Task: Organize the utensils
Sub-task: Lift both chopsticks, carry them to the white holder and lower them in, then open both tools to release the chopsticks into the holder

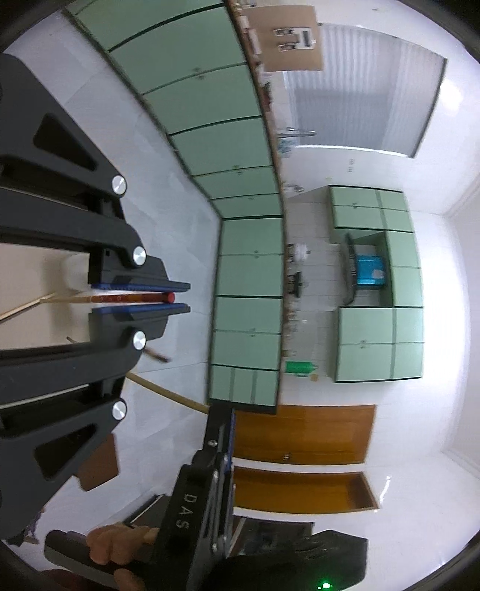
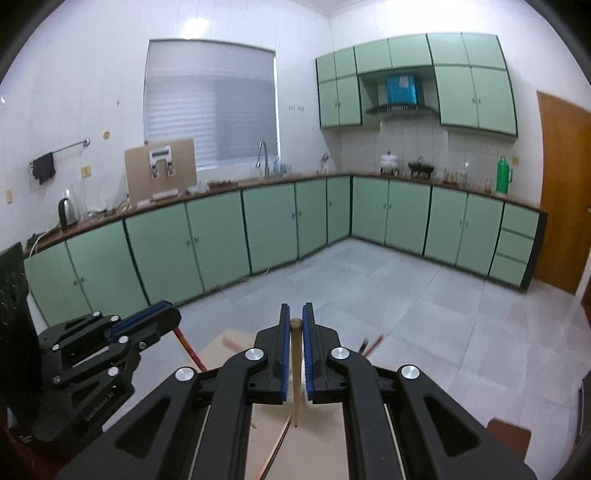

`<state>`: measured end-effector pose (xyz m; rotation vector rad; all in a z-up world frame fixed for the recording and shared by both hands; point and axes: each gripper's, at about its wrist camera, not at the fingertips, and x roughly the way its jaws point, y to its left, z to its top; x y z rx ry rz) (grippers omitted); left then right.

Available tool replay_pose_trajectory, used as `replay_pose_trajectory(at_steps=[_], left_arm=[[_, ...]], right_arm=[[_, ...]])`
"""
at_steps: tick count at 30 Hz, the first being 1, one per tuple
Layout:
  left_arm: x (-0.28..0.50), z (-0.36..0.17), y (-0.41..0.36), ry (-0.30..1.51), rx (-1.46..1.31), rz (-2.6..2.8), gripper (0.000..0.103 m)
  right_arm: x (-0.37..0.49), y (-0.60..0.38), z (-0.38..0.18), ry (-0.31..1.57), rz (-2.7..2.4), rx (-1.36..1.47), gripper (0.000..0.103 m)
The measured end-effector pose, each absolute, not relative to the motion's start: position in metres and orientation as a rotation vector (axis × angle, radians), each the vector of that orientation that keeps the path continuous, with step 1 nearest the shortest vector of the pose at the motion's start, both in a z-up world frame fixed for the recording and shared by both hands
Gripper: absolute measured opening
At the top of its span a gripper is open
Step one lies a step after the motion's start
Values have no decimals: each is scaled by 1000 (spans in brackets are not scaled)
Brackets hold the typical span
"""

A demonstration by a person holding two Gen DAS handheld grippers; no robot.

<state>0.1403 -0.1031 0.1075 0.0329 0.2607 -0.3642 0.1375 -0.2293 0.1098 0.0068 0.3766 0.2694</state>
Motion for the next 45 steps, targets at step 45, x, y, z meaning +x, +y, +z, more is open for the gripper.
replay_pose_trajectory(at_steps=[45], left_arm=[[273,42,-111,403,22,-259,17]], right_arm=[[249,-260,43,435,112,57,42]])
